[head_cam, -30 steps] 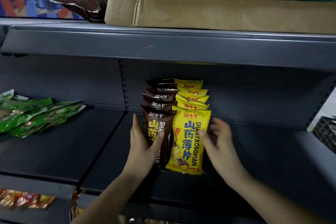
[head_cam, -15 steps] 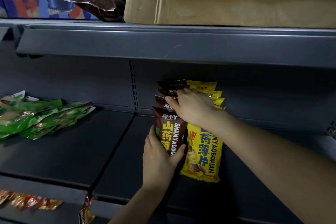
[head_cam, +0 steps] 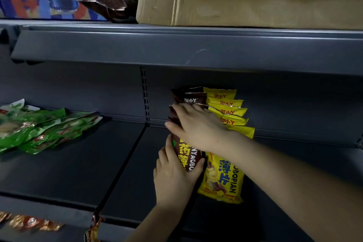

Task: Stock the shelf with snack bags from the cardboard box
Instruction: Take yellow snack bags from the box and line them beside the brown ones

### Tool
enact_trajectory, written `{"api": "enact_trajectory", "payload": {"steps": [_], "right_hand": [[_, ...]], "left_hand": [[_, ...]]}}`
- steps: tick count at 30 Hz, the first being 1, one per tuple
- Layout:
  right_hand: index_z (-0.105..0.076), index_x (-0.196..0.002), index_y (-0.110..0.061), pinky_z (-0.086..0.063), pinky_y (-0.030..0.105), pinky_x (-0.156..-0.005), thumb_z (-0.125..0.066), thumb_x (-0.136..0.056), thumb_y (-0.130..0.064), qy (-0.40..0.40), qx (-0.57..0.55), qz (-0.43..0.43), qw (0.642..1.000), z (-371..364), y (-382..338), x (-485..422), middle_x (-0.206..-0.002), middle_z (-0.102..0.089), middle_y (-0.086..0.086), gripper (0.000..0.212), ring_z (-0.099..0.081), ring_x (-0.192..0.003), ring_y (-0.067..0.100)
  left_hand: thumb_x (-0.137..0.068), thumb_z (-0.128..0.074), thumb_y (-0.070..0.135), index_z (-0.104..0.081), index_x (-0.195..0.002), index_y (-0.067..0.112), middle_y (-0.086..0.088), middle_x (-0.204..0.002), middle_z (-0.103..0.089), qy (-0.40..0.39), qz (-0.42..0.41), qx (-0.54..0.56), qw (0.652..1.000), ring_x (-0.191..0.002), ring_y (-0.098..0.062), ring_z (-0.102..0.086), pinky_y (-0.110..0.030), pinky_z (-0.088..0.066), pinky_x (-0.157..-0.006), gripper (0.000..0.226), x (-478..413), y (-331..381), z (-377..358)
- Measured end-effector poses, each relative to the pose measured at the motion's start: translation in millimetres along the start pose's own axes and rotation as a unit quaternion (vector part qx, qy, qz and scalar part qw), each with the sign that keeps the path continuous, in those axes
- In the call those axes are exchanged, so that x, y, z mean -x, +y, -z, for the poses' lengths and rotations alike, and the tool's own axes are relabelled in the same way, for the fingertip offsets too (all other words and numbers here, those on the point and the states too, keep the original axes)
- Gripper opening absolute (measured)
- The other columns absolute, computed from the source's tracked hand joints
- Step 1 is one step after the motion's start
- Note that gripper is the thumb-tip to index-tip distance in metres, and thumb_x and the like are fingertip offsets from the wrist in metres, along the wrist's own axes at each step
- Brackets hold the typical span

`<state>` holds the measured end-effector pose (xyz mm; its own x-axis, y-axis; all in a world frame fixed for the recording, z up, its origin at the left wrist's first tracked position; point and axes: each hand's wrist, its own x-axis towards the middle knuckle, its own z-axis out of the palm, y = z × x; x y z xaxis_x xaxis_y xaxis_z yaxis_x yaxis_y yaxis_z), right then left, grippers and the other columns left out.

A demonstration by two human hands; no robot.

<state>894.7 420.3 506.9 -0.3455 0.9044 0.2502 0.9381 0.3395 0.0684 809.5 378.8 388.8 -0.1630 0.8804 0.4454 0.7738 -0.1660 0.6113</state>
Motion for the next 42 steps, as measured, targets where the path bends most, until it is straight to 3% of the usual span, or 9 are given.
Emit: {"api": "enact_trajectory", "payload": {"steps": [9, 14, 18, 22, 25, 27, 30, 36, 42], "right_hand": [[-0.031, -0.147, -0.026, -0.028, 0.037, -0.11, -0.027, -0.1, -0.05, 0.067, -0.009, 0.037, 0.997, -1.3, 7.4, 8.5, -0.154, -0.031, -0.006, 0.054, -0.03, -0.14, 0.016], [-0.058, -0.122, -0.012, -0.045, 0.039, -0.094, -0.046, -0.097, -0.022, 0.232, -0.15, -0.114, 0.954, -1.2, 57.8, 44.3, -0.12, -0.059, 0.008, 0.029, -0.054, -0.113, 0.025], [-0.058, -0.116, -0.003, -0.035, 0.025, -0.09, -0.043, -0.099, -0.013, 0.274, -0.322, -0.255, 0.87, -8.6, 94.7, 70.2, -0.115, -0.057, 0.013, 0.025, -0.052, -0.111, 0.025], [-0.052, -0.127, -0.006, -0.039, 0.032, -0.1, -0.034, -0.103, -0.035, 0.117, -0.484, -0.326, 0.804, -24.3, 105.2, 78.5, -0.121, -0.059, 0.009, 0.042, -0.052, -0.109, 0.018], [-0.055, -0.124, -0.019, -0.05, 0.037, -0.088, -0.033, -0.1, -0.048, 0.081, -0.668, -0.335, 0.66, -28.9, 99.6, 74.4, -0.116, -0.067, 0.004, 0.043, -0.062, -0.105, 0.015], [-0.059, -0.121, -0.021, -0.05, 0.037, -0.09, -0.032, -0.099, -0.052, 0.064, -0.722, -0.316, 0.612, -25.6, 96.0, 69.0, -0.113, -0.07, 0.005, 0.046, -0.066, -0.103, 0.017], [-0.062, -0.109, -0.029, -0.041, 0.044, -0.106, -0.033, -0.096, -0.06, 0.028, -0.684, -0.3, 0.665, -19.5, 90.5, 63.3, -0.113, -0.071, 0.006, 0.045, -0.065, -0.108, 0.02], [-0.063, -0.091, -0.031, -0.041, 0.04, -0.106, -0.035, -0.095, -0.058, 0.033, -0.588, -0.272, 0.761, -6.6, 86.6, 70.0, -0.103, -0.071, -0.003, 0.039, -0.063, -0.106, 0.015], [-0.05, -0.126, -0.032, -0.046, 0.024, -0.09, -0.064, -0.077, -0.057, 0.001, -0.564, -0.201, 0.801, -20.4, 81.7, 103.7, -0.12, -0.062, -0.015, 0.057, -0.056, -0.111, 0.0]], "left_hand": [[-0.065, -0.037, 0.081, -0.009, -0.146, 0.026, -0.001, -0.132, -0.044, -0.025, -0.001, 0.008, 1.0, -0.116, -0.024, -0.053, -0.044, -0.051, -0.084, 0.101, 1.7, 0.3, 3.1], [-0.068, -0.035, 0.083, -0.005, -0.149, 0.022, -0.004, -0.143, -0.033, -0.028, -0.001, 0.045, 0.999, -0.129, -0.026, -0.043, -0.048, -0.046, -0.096, 0.106, 4.5, 1.5, 6.1], [-0.078, -0.024, 0.08, -0.016, -0.146, 0.012, -0.014, -0.144, -0.034, 0.048, -0.02, 0.082, 0.995, -0.131, -0.032, -0.038, -0.052, -0.04, -0.101, 0.097, 8.4, 2.8, 8.6], [-0.089, -0.047, 0.027, -0.029, -0.138, 0.004, -0.021, -0.142, -0.032, 0.138, -0.194, 0.085, 0.967, -0.135, -0.033, -0.031, -0.048, -0.032, -0.109, 0.058, 20.1, 7.4, 14.1], [-0.08, -0.048, 0.01, -0.038, -0.135, 0.007, -0.012, -0.146, -0.033, 0.048, -0.377, 0.057, 0.923, -0.139, -0.029, -0.028, -0.04, -0.025, -0.116, 0.056, 38.6, 24.3, 11.6], [-0.081, -0.052, 0.022, -0.038, -0.139, 0.014, -0.011, -0.149, -0.033, 0.003, -0.439, -0.042, 0.897, -0.14, -0.029, -0.027, -0.044, -0.028, -0.114, 0.061, 47.4, 33.3, -1.0], [-0.072, -0.069, 0.046, -0.034, -0.144, 0.02, -0.016, -0.15, -0.033, -0.035, -0.39, -0.165, 0.905, -0.137, -0.036, -0.028, -0.057, -0.033, -0.106, 0.084, 48.0, 41.2, -21.0], [-0.059, -0.079, 0.054, -0.035, -0.143, 0.023, -0.015, -0.15, -0.033, -0.036, -0.344, -0.195, 0.918, -0.137, -0.034, -0.027, -0.058, -0.031, -0.104, 0.1, 42.5, 45.5, -35.2], [-0.05, -0.083, 0.053, -0.037, -0.139, 0.018, -0.011, -0.145, -0.041, -0.069, -0.324, -0.134, 0.934, -0.135, -0.028, -0.031, -0.05, -0.043, -0.101, 0.106, 40.1, 47.4, -30.2]]}}
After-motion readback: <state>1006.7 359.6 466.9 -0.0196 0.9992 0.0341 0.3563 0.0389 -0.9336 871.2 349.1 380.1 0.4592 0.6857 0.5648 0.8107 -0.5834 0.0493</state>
